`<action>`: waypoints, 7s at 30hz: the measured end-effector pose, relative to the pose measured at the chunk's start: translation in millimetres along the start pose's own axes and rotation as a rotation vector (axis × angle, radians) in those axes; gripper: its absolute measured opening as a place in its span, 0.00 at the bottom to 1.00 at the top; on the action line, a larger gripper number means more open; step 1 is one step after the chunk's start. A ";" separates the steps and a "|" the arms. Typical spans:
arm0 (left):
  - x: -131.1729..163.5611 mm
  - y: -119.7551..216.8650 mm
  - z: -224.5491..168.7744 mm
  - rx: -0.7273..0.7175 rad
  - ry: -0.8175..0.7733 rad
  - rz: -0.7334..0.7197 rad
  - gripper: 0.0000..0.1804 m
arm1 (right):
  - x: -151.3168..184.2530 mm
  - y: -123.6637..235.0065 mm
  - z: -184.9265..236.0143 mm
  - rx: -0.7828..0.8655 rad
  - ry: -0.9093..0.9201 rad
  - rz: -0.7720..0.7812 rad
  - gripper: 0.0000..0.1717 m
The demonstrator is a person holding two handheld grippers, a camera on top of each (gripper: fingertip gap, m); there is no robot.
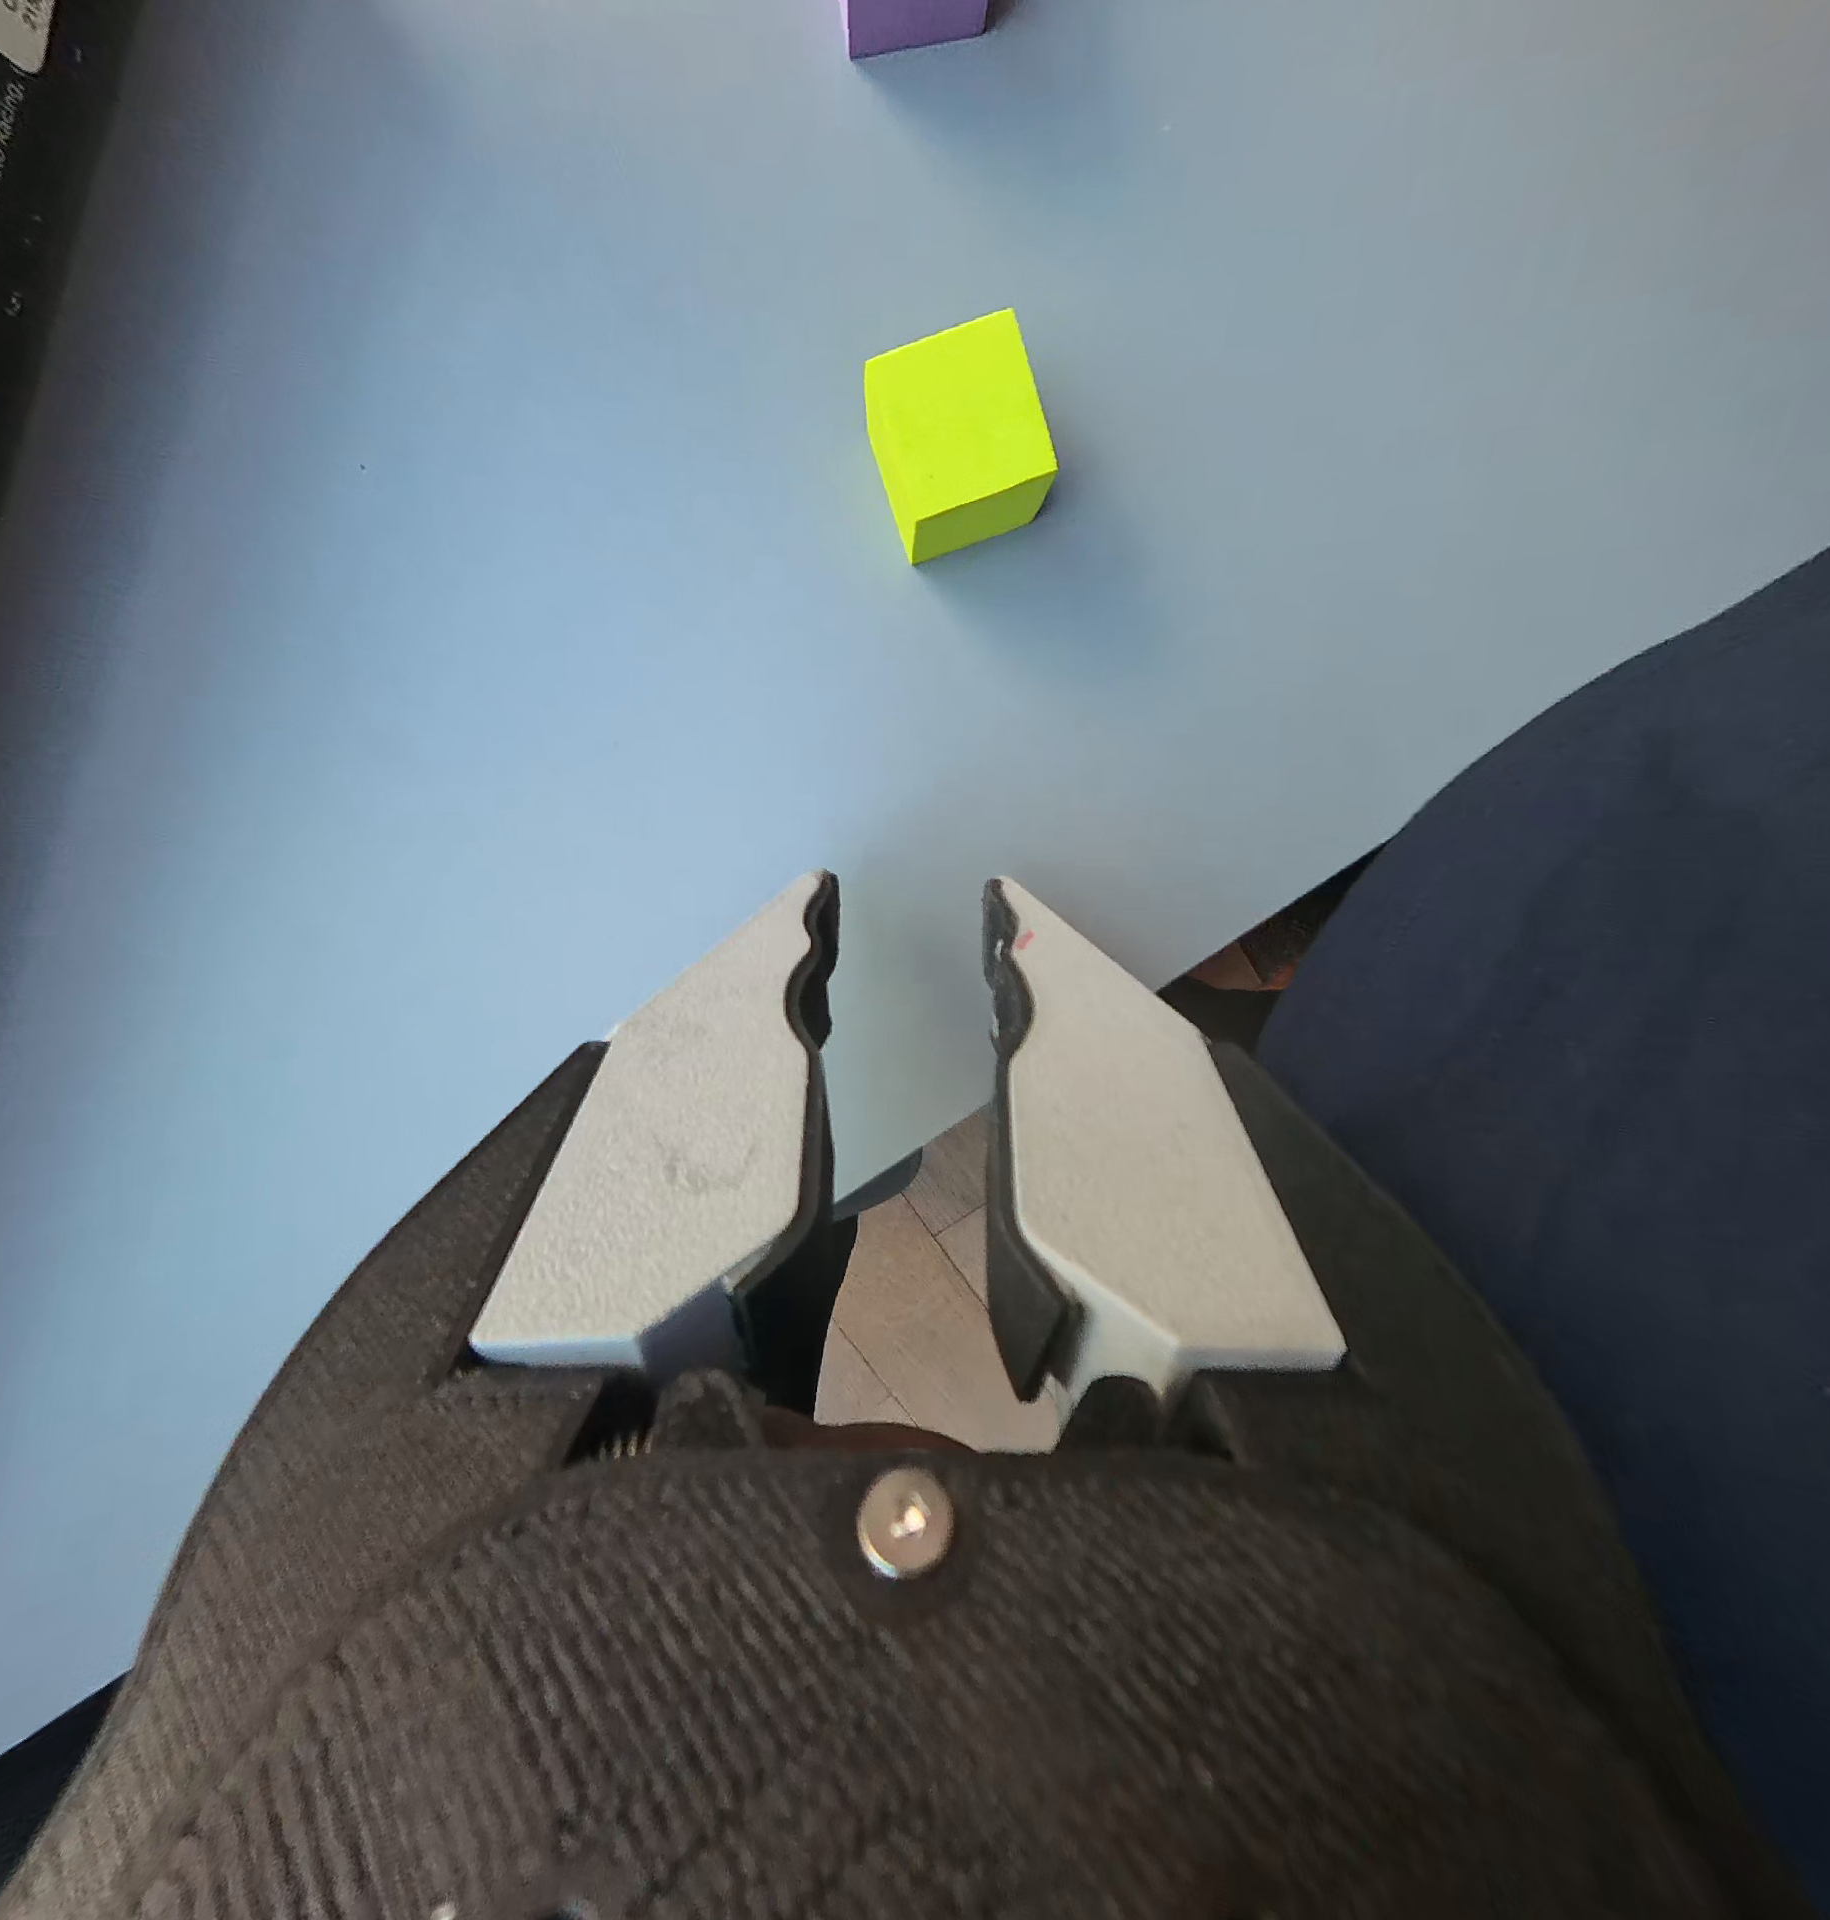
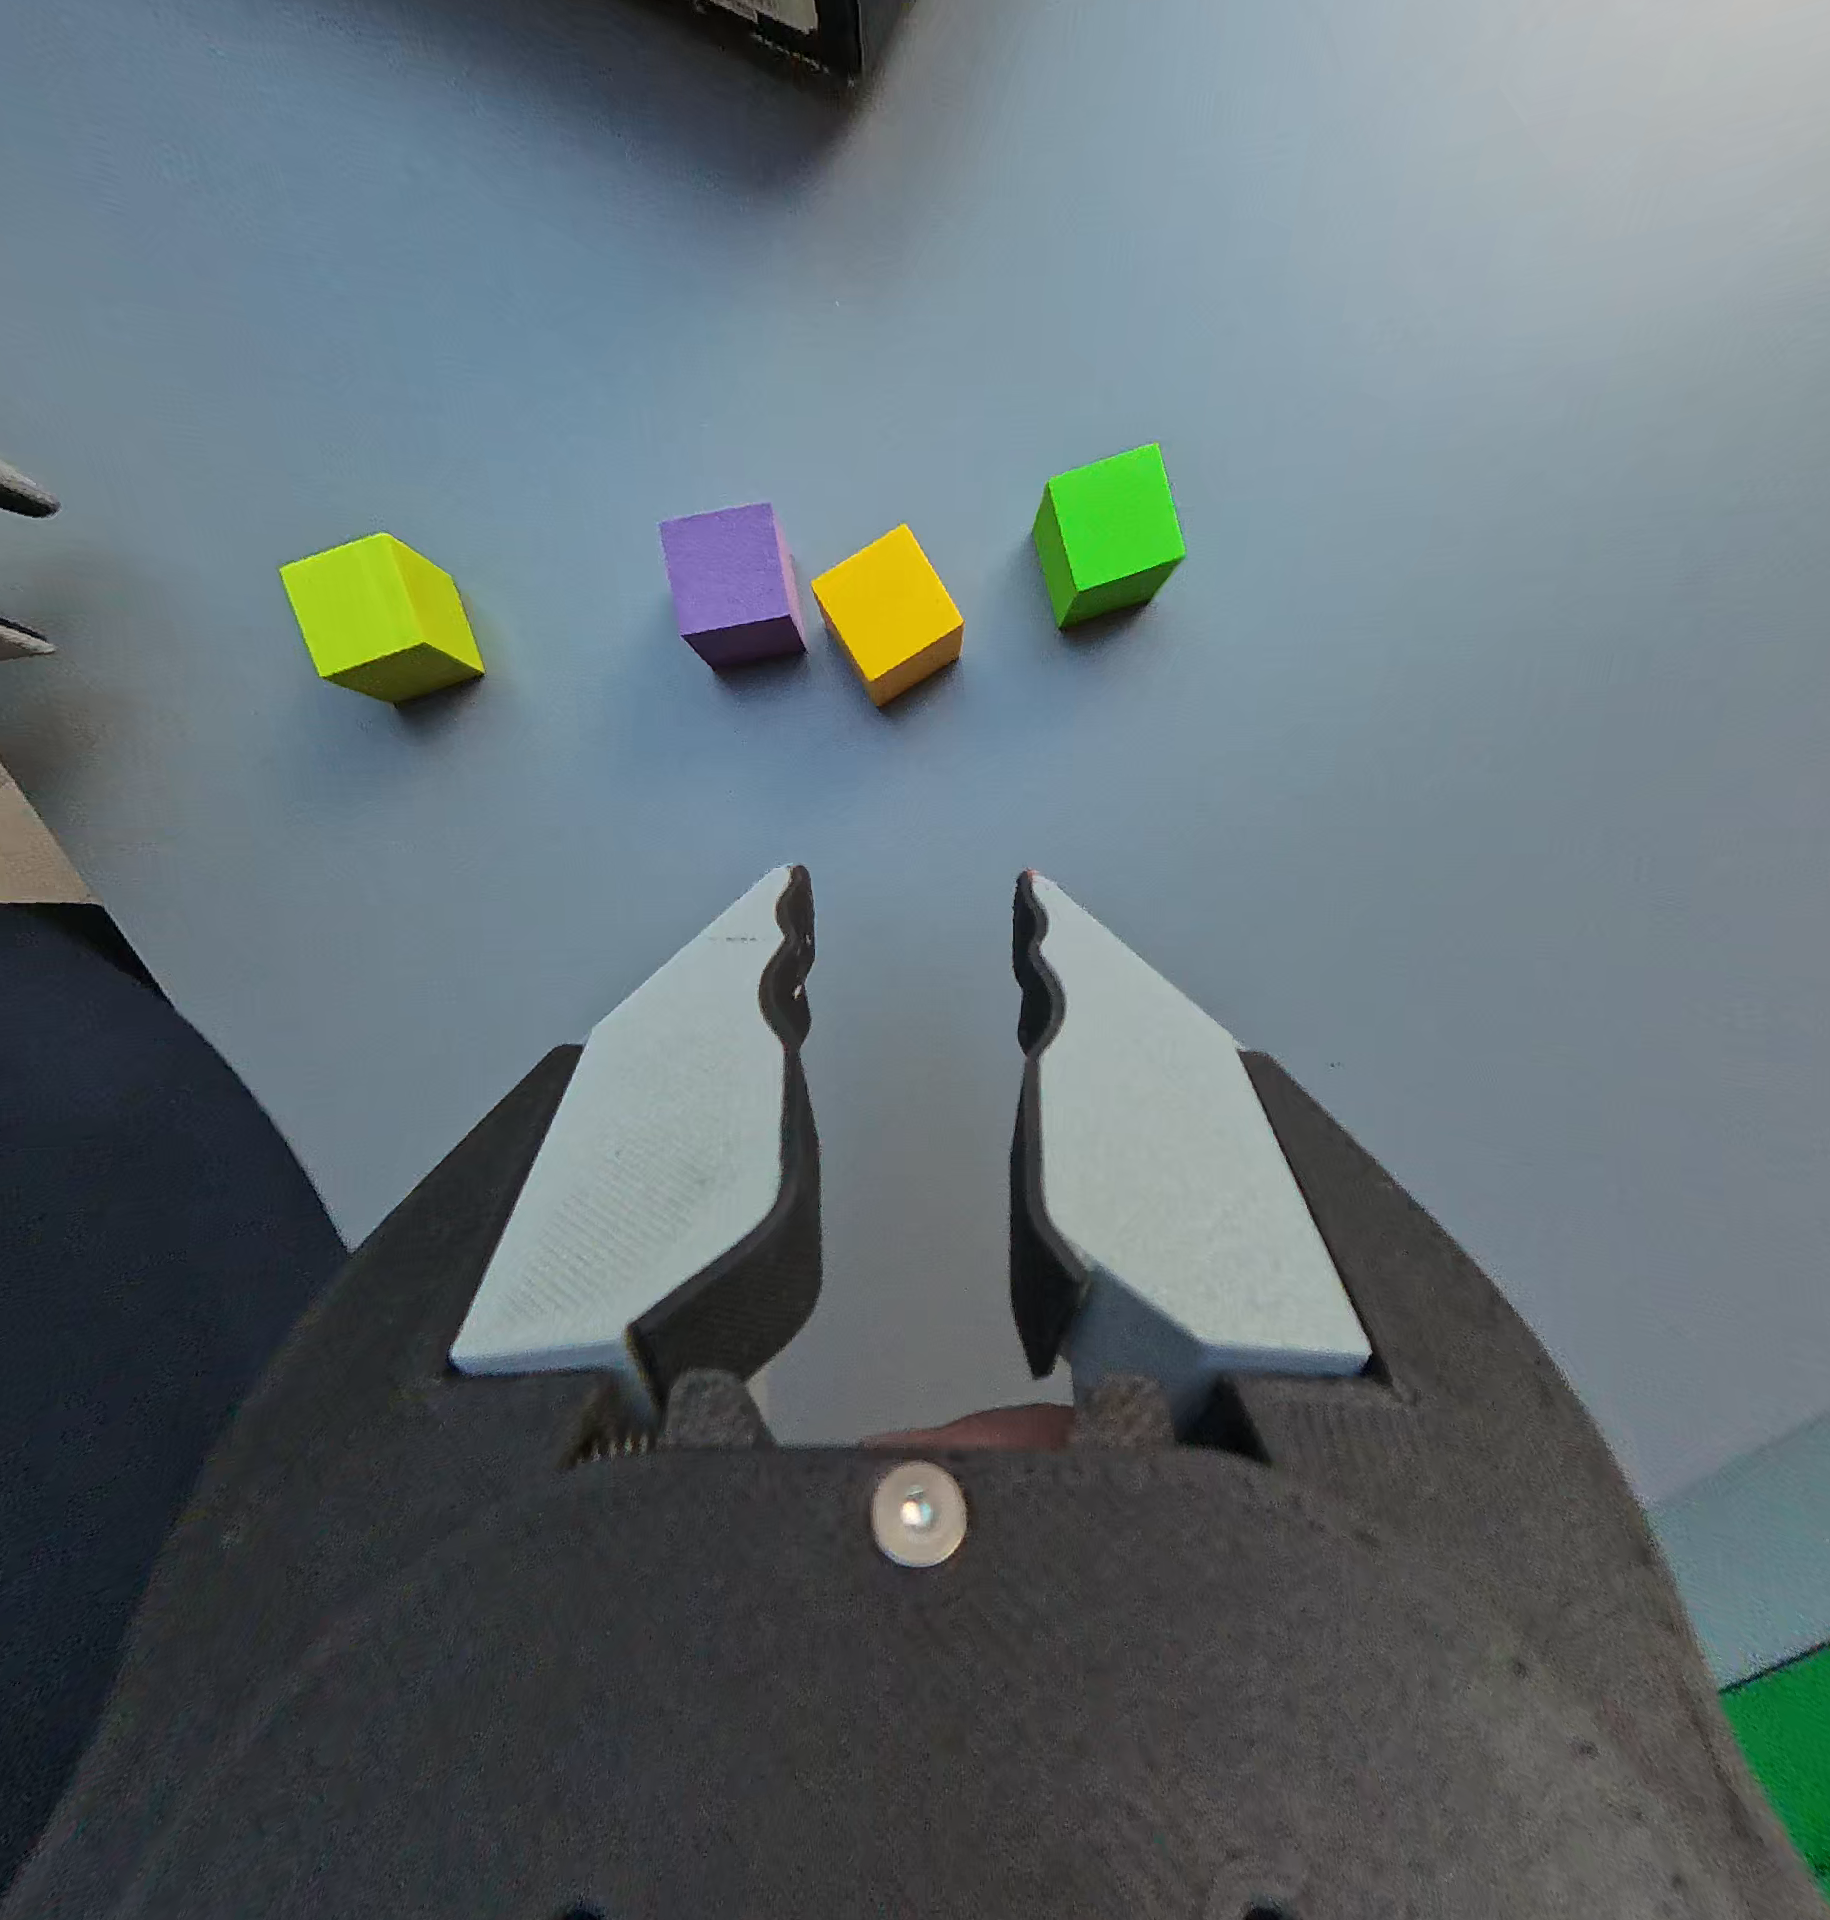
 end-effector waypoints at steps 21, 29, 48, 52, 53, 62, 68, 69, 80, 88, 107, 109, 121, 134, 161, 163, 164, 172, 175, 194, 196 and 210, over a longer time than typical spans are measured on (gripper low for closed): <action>44.5 15.2 -19.0 -0.016 0.128 0.006 0.14 | -49.7 -56.3 11.2 -0.134 0.374 0.101 0.14; 49.8 10.7 -18.3 0.006 0.130 0.007 0.13 | -68.7 -35.0 34.0 -0.170 0.352 0.027 0.14; 62.4 20.0 -14.4 -0.002 0.181 0.006 0.14 | -76.6 -18.6 -14.8 -0.126 0.131 -0.129 0.22; 68.5 21.5 -17.4 -0.016 0.195 0.028 0.14 | -65.4 -52.7 -47.7 -0.093 0.121 0.009 0.27; 68.6 22.5 -17.9 -0.023 0.200 0.027 0.13 | -64.5 -59.5 -49.4 -0.091 0.137 0.024 0.27; 62.3 21.4 -22.4 -0.030 0.224 0.027 0.13 | -70.9 -70.6 -26.3 -0.153 0.256 0.048 0.15; 56.1 14.8 -22.8 -0.011 0.208 0.027 0.13 | -95.2 -15.8 9.6 -0.269 0.340 -0.047 0.15; 54.7 14.2 -22.6 -0.008 0.203 0.025 0.13 | -93.2 -13.6 15.6 -0.273 0.357 -0.031 0.15; 51.6 12.4 -14.2 0.026 0.148 0.006 0.13 | -63.5 -35.1 34.4 -0.133 0.399 0.077 0.29; 56.0 9.9 -8.4 0.069 0.127 -0.019 0.12 | -64.4 18.6 84.8 -0.212 0.322 -0.125 0.20; 58.1 10.6 -3.6 0.143 0.016 -0.026 0.12 | -109.3 41.6 60.2 -0.102 0.288 -0.098 0.16; 56.7 10.0 -3.7 0.148 0.010 -0.028 0.12 | -110.1 42.0 35.0 -0.088 0.271 -0.063 0.16; 48.8 8.1 -6.6 0.136 0.018 -0.026 0.12 | -82.0 -11.6 33.4 -0.126 0.352 0.077 0.17; 44.1 3.2 -14.7 0.123 0.022 0.005 0.12 | -63.3 10.7 14.3 -0.140 0.181 -0.033 0.30; 21.0 -8.5 -26.6 0.207 -0.122 -0.009 0.25 | 50.3 50.7 11.8 0.019 -0.100 0.060 0.00; 19.7 -8.4 -26.5 0.201 -0.123 -0.007 0.23 | 55.4 50.1 12.6 0.026 -0.095 0.083 0.00; 19.0 -8.1 -26.0 0.197 -0.124 -0.007 0.23 | 58.0 49.6 12.4 0.027 -0.093 0.096 0.00; 17.7 -2.8 -11.7 0.129 -0.067 -0.001 0.20 | 67.2 47.4 -5.0 0.043 -0.083 0.119 0.00; 19.7 -2.0 -8.5 0.106 -0.010 0.002 0.20 | 68.7 45.3 -17.7 0.073 -0.105 0.097 0.00; 20.0 -7.1 -21.5 0.039 0.121 0.072 0.19 | 79.6 39.3 -55.1 -0.043 -0.284 -0.051 0.13; 18.7 -8.0 -21.8 0.037 0.125 0.066 0.19 | 78.7 41.2 -54.1 -0.051 -0.274 -0.069 0.00; 12.3 -5.9 -6.6 0.050 0.119 0.063 0.19 | 83.1 60.2 -55.8 0.034 -0.213 -0.079 0.00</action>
Point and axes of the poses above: each gripper's, where its closed fingertips meet, y back along the fingers, x out of its underside, z = x × y across the jaws, the point moved 6 cm from there along y, back along the fingers, and after that the axes turned 8 degrees about x, right-handed, at the moved point
